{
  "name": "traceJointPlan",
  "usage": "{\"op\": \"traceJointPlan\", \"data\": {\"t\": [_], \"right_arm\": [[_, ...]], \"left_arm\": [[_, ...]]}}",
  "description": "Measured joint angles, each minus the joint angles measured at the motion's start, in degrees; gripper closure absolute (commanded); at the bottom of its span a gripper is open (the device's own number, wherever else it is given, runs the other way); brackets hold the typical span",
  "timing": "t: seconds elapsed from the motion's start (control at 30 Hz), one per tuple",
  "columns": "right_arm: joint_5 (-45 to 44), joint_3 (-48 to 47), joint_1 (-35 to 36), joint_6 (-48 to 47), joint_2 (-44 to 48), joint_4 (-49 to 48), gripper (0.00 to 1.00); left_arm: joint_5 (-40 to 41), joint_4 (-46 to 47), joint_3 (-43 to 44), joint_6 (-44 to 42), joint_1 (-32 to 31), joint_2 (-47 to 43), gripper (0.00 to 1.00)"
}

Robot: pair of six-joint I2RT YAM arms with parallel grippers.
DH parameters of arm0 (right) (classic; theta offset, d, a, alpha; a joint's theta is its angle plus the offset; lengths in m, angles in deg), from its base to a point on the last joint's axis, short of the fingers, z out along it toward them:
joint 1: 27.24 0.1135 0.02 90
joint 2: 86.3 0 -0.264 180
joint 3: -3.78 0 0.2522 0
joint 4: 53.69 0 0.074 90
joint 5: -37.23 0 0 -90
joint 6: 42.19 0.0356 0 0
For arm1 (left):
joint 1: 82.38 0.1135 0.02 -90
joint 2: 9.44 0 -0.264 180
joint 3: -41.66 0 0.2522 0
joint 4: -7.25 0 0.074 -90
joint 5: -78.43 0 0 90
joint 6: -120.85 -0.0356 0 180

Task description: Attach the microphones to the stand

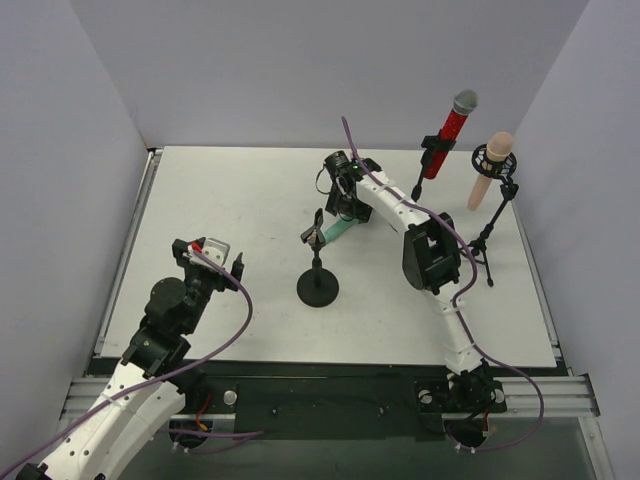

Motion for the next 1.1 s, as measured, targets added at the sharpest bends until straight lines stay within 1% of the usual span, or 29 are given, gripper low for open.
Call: {"op": "traceJointPlan", "data": {"t": [0.37, 0.7, 0.77, 0.83, 0.87, 0.9, 0.93, 0.97, 1.1], "right_arm": [[1.8, 0.0, 0.0, 1.3, -0.1, 0.2, 0.4], [3.1, 0.0, 0.0, 1.5, -3.6, 0.6, 0.42], [3.4, 0.0, 0.0, 1.6, -3.7, 0.7, 0.47], [3.8, 0.0, 0.0, 1.7, -3.7, 0.8, 0.6], [4.0, 0.0, 0.0, 1.7, -3.7, 0.8, 0.62], [4.4, 0.0, 0.0, 1.8, -3.7, 0.8, 0.67], [4.7, 0.0, 0.0, 1.9, -3.7, 1.0, 0.69], [5.0, 0.0, 0.0, 2.0, -3.7, 1.0, 0.74], [6.5, 0.2, 0.0, 1.7, -3.7, 0.9, 0.83]], "left_arm": [[-0.9, 0.5, 0.0, -0.1, 0.2, 0.0, 0.05], [-1.9, 0.5, 0.0, -0.1, 0.2, 0.0, 0.05], [-2.0, 0.5, 0.0, -0.1, 0.2, 0.1, 0.05], [-2.1, 0.4, 0.0, -0.1, 0.2, 0.1, 0.05], [-2.2, 0.5, 0.0, -0.1, 0.2, 0.1, 0.05], [-2.3, 0.5, 0.0, -0.1, 0.2, 0.1, 0.05], [-2.3, 0.5, 0.0, -0.1, 0.2, 0.1, 0.05], [-2.4, 0.4, 0.0, -0.1, 0.2, 0.1, 0.05], [-2.7, 0.5, 0.0, -0.1, 0.2, 0.1, 0.05]]}}
